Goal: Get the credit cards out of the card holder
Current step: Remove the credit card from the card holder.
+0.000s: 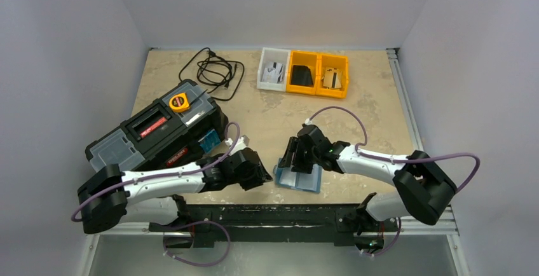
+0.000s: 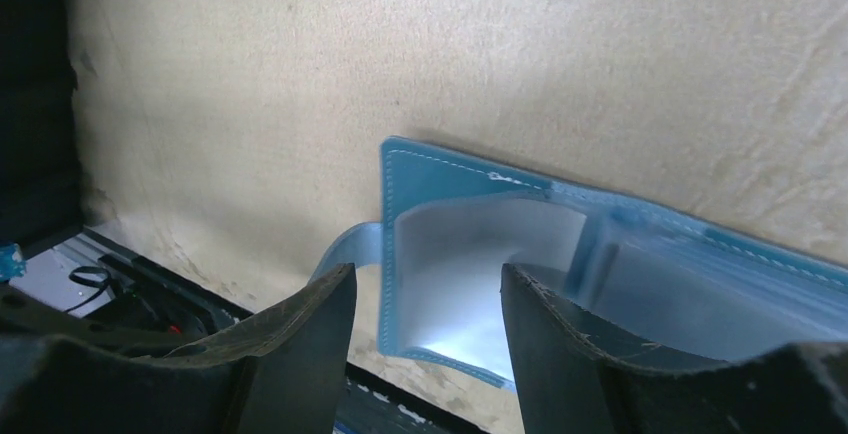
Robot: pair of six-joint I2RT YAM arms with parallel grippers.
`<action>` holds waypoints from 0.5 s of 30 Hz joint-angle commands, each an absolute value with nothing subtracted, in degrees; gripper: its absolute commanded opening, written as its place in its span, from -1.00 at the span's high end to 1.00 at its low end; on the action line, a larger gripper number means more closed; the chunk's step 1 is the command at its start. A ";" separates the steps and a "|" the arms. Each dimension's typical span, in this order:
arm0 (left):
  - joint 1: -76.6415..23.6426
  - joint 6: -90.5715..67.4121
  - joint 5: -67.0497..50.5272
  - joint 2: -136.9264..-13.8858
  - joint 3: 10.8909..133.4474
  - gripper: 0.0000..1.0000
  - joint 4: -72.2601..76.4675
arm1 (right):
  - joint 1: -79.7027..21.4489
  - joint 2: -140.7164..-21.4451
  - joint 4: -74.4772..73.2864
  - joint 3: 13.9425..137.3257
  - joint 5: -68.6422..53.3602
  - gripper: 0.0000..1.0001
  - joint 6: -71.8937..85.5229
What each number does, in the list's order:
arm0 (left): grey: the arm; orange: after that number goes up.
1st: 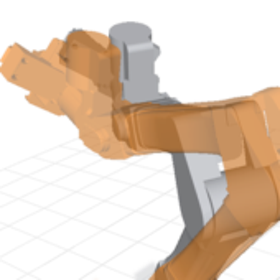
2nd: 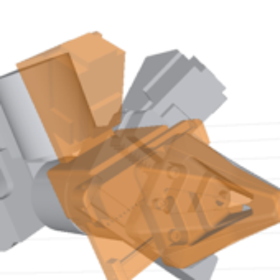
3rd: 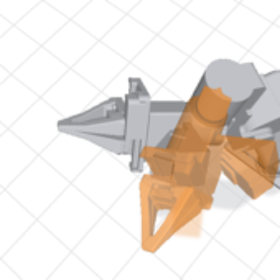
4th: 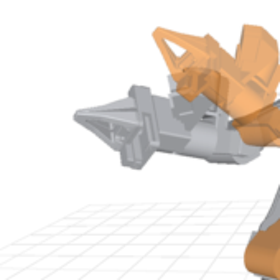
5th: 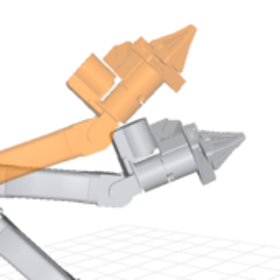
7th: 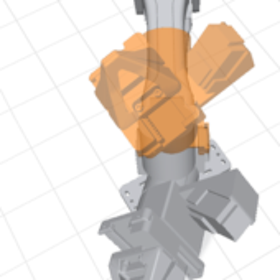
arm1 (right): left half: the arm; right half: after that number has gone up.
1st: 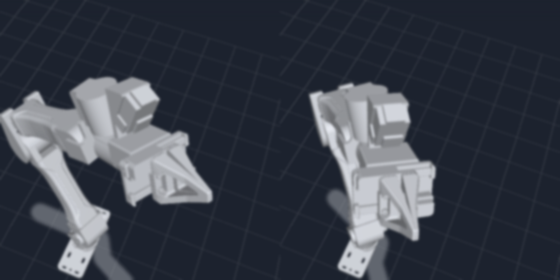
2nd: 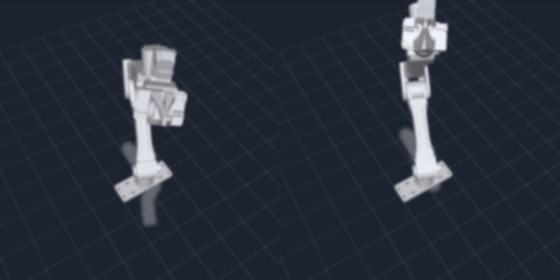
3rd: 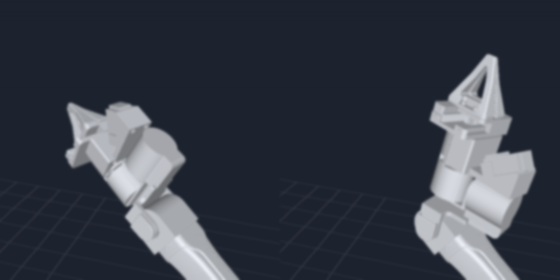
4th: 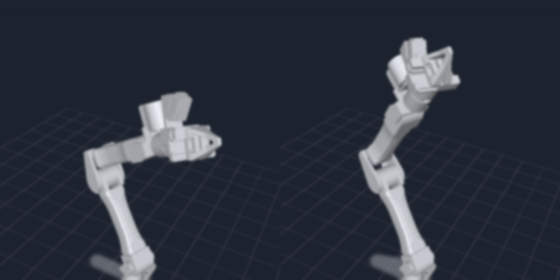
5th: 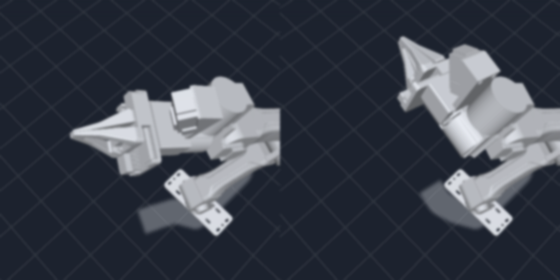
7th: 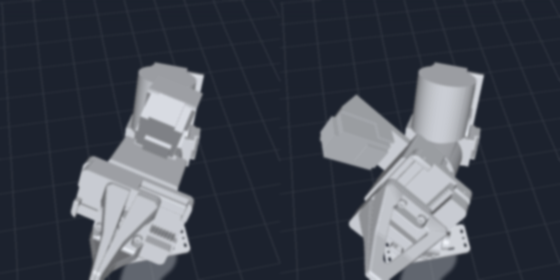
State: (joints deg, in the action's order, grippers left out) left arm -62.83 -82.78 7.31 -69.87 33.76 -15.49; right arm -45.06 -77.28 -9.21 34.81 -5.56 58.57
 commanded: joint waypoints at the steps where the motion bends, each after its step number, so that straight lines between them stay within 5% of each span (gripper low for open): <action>1: -63.68 -77.25 10.62 -64.95 32.61 0.16 -17.86 | -45.33 -79.96 -2.59 35.64 -8.44 -0.14 60.56; 15: -64.07 -63.66 5.99 -79.55 35.00 0.87 11.60 | -45.36 -85.65 1.43 35.10 -9.78 -0.29 61.50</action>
State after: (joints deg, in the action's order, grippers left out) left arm -63.79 -67.94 7.55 -75.90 33.10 -2.26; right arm -45.04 -84.05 1.39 35.16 -10.07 61.08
